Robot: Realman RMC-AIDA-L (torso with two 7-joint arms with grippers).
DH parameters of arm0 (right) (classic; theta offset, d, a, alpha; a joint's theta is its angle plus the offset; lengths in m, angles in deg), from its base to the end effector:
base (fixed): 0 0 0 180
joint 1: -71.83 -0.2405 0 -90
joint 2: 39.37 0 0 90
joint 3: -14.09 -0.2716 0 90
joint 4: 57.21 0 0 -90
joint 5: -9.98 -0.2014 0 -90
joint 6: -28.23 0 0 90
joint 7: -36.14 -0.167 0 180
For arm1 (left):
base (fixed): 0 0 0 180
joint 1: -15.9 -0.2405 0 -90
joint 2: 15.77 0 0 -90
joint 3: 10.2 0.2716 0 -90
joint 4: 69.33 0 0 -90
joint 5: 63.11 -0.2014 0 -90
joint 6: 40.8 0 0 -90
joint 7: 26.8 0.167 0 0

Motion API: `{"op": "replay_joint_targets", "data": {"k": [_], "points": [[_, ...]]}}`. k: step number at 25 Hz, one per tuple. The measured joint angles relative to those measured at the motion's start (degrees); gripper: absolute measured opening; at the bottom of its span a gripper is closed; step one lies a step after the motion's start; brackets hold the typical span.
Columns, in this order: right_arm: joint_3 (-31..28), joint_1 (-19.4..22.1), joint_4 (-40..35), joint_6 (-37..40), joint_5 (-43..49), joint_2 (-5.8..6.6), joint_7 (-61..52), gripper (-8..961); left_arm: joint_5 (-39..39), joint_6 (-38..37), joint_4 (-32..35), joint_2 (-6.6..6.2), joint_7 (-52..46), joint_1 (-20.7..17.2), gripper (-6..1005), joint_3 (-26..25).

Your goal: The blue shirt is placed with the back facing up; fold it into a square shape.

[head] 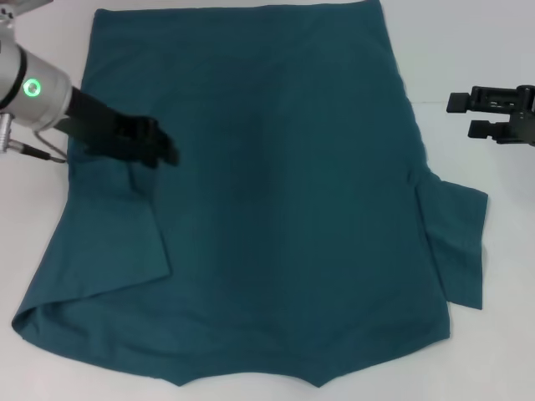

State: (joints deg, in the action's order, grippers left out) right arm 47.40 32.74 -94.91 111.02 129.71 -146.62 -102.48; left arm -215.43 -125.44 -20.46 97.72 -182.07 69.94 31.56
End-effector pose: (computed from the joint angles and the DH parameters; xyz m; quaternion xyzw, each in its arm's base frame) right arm 0.2641 0.4196 0.0741 -0.7447 0.5962 0.2626 0.1451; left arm -0.1999 0.4492 0.0295 -0.7980 -0.5686 -0.0012 0.1996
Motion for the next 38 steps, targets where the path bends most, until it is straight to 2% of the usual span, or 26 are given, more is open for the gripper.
{"op": "replay_joint_targets", "data": {"k": [3, 7, 10, 15, 19, 20, 22, 29, 34, 38], "points": [[0.01, 0.01, 0.06, -0.03, 0.00, 0.03, 0.92, 895, 2.15, -2.44, 1.95, -0.04, 2.69, -0.96, 324, -0.40], [0.00, 0.39, -0.04, 0.38, -0.02, 0.18, 3.66, 894, 8.19, -7.85, 9.61, 0.80, 11.42, -6.75, 420, -0.69], [-0.04, 0.72, -0.42, 0.75, -0.05, 0.23, 7.08, 894, 12.93, -11.22, 13.61, 2.10, 20.24, -12.32, 477, -0.65], [0.00, 1.45, -0.71, 2.29, 0.45, 0.62, 11.40, 894, 19.95, -15.28, 14.30, 4.37, 33.46, -20.33, 572, -0.78], [-0.29, 2.38, -0.82, 3.35, 0.88, 1.58, 11.36, 894, 24.79, -18.15, 15.38, 7.17, 44.45, -25.78, 762, -0.76], [-0.46, 2.63, -0.84, 3.53, 0.82, 1.76, 11.29, 894, 25.07, -18.12, 15.72, 7.74, 45.65, -26.37, 809, -0.76], [-0.54, 3.09, -0.92, 4.11, 0.72, 2.01, 11.38, 894, 25.35, -17.50, 16.20, 8.65, 46.93, -27.49, 815, -0.90], [0.03, 4.55, -4.61, 9.17, 3.20, 2.07, 13.43, 894, 26.70, -14.44, 15.65, 8.92, 43.40, -27.60, 815, -1.34], [-0.63, 5.79, -5.41, 10.21, 10.19, 3.72, 3.31, 894, 27.67, -12.64, 15.63, 9.41, 41.31, -27.37, 814, -2.49], [-2.36, 7.84, -4.27, 9.51, 13.21, 4.05, -2.47, 889, 28.02, -11.46, 15.53, 9.77, 40.80, -27.33, 814, -2.51]]}}
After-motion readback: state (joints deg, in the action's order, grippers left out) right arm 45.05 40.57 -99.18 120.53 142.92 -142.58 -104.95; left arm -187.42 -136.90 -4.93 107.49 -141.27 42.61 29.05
